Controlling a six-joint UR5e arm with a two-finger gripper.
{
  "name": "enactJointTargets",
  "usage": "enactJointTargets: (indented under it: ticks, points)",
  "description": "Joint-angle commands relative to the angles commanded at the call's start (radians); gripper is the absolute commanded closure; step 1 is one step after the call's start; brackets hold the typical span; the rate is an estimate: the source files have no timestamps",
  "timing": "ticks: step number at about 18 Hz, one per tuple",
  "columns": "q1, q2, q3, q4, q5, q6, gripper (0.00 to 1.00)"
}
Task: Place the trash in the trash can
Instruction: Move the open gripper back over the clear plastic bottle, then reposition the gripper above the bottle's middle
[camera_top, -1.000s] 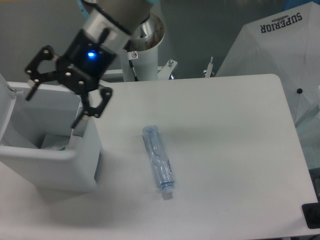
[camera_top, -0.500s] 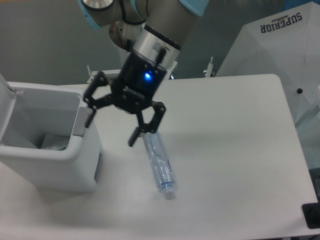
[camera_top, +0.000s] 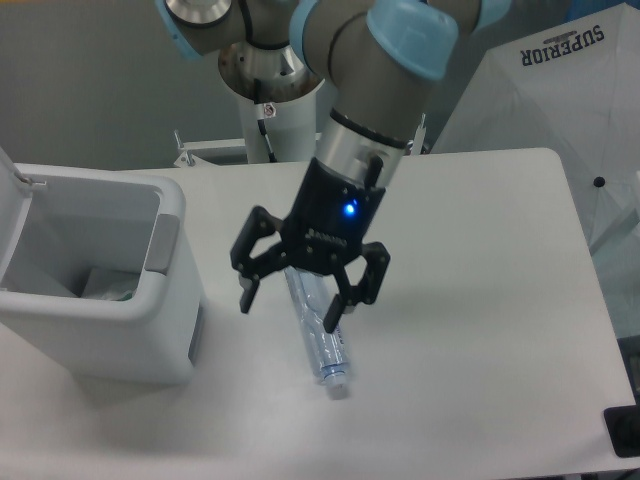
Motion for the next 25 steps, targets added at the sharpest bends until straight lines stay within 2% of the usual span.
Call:
enactJointTargets:
  ticks: [4, 8, 10, 12, 16, 18, 25]
  points:
    - [0.015, -0.075, 0.006, -0.006, 0.11, 0.0, 0.0]
    - [0.015, -0.106, 0.006, -0.017, 0.135, 0.0, 0.0]
    - [0.009, -0.126, 0.017, -0.037, 0.187, 0.0, 0.0]
    - [-0.023, -0.169, 0.055, -0.075, 0.248, 0.0, 0.0]
    - [-0.073, -0.265, 0.193, -0.233, 0.357, -0.002, 0.0]
    - [-0.093, -0.31, 0.236, -0.284, 0.413, -0.002, 0.0]
    - [-0.126, -0.371, 0.242, -0.311, 0.528, -0.002, 0.03]
